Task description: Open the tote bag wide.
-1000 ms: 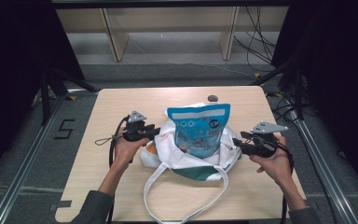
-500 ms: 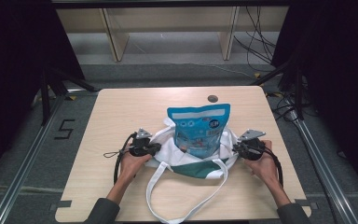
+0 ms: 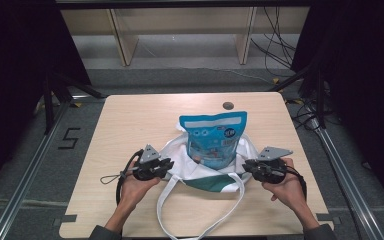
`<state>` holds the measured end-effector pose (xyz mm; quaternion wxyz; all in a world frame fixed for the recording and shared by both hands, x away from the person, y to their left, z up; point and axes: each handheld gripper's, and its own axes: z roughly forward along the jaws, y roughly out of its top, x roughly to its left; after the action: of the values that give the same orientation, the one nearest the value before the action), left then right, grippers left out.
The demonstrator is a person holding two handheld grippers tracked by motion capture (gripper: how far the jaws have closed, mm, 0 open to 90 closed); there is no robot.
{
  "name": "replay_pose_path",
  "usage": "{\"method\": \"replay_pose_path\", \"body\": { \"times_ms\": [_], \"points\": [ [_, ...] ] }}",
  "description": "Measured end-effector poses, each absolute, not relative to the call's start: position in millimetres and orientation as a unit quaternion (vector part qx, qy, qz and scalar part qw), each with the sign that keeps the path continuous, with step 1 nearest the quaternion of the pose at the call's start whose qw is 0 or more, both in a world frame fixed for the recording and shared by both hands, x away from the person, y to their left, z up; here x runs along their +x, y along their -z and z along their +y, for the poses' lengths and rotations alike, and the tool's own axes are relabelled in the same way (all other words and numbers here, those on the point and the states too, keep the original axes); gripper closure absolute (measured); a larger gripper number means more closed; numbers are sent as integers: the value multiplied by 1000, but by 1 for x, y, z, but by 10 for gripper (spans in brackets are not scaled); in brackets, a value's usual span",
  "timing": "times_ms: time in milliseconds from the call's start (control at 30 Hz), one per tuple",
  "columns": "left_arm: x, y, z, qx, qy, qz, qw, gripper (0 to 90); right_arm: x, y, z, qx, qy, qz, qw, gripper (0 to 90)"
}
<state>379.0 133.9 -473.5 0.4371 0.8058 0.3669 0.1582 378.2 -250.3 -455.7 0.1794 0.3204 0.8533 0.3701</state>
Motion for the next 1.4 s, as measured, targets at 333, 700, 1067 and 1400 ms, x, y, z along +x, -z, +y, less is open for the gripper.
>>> {"method": "replay_pose_path", "body": {
  "times_ms": [333, 700, 1067, 1400],
  "points": [
    [391, 513, 106, 835, -163, 354, 388, 844, 395, 487, -223, 322, -307, 879, 172, 848],
    [428, 518, 105, 822, -188, 375, 386, 853, 428, 491, -220, 349, -320, 862, 180, 841],
    [461, 521, 111, 810, -181, 390, 398, 865, 451, 494, -215, 364, -331, 849, 193, 823],
    [472, 521, 115, 805, -176, 397, 404, 841, 456, 495, -218, 370, -340, 845, 183, 790]
  ]
}}
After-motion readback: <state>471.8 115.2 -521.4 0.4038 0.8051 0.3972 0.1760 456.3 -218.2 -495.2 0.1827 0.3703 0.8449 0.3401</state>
